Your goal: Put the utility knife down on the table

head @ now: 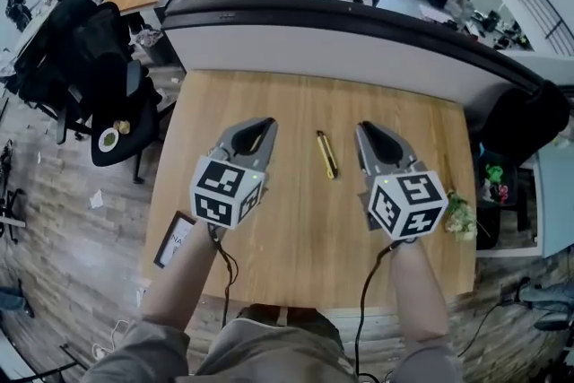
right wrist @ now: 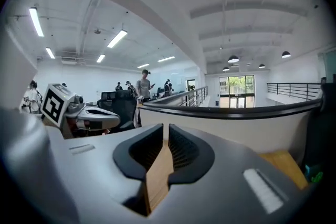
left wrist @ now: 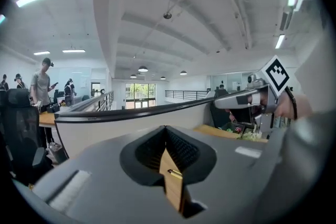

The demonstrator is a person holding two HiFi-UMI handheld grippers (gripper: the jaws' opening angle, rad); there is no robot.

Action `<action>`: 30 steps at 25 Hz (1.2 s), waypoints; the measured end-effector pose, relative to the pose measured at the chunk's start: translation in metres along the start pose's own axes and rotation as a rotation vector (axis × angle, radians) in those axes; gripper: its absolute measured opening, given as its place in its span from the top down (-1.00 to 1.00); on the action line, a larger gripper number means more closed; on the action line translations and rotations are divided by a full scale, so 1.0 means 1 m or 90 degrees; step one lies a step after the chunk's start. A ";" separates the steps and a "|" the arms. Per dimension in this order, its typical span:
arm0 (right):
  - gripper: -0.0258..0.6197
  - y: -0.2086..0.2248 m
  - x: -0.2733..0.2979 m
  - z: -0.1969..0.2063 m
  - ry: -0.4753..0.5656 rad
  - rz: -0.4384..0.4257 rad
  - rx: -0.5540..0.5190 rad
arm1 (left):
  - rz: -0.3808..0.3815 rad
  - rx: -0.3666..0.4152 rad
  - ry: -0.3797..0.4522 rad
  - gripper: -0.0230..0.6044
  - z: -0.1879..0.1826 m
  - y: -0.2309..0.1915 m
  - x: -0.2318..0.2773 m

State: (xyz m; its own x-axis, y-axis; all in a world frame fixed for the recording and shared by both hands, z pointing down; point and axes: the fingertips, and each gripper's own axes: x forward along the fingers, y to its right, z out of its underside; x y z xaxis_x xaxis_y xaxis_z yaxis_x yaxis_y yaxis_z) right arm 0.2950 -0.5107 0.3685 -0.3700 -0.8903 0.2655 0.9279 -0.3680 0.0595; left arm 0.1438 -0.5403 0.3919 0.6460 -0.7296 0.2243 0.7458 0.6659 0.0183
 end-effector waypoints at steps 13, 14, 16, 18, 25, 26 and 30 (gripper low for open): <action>0.79 -0.077 -0.128 -0.020 0.073 -0.028 0.016 | 0.013 -0.006 0.036 0.92 -0.020 0.047 -0.107; 0.79 -0.081 -0.136 -0.017 0.069 -0.030 0.017 | 0.017 -0.010 0.035 0.92 -0.019 0.052 -0.113; 0.81 -0.089 -0.150 -0.010 0.061 -0.039 0.031 | 0.028 -0.013 0.036 0.92 -0.020 0.064 -0.126; 0.81 -0.096 -0.163 -0.005 0.055 -0.044 0.041 | 0.039 -0.011 0.042 0.92 -0.024 0.075 -0.137; 0.82 -0.112 -0.187 0.017 0.033 -0.048 0.067 | 0.051 -0.026 0.042 0.92 -0.022 0.094 -0.157; 0.82 -0.112 -0.189 0.018 0.032 -0.047 0.069 | 0.052 -0.027 0.041 0.92 -0.021 0.096 -0.158; 0.82 -0.109 -0.192 0.023 0.027 -0.039 0.064 | 0.055 -0.016 0.043 0.92 -0.023 0.102 -0.157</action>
State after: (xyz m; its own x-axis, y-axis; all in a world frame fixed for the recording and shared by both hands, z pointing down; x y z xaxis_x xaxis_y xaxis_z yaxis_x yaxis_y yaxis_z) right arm 0.2664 -0.2936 0.3332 -0.4258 -0.8783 0.2176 0.9025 -0.3954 0.1706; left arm 0.1223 -0.3616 0.3358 0.7166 -0.6794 0.1581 0.6905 0.7229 -0.0233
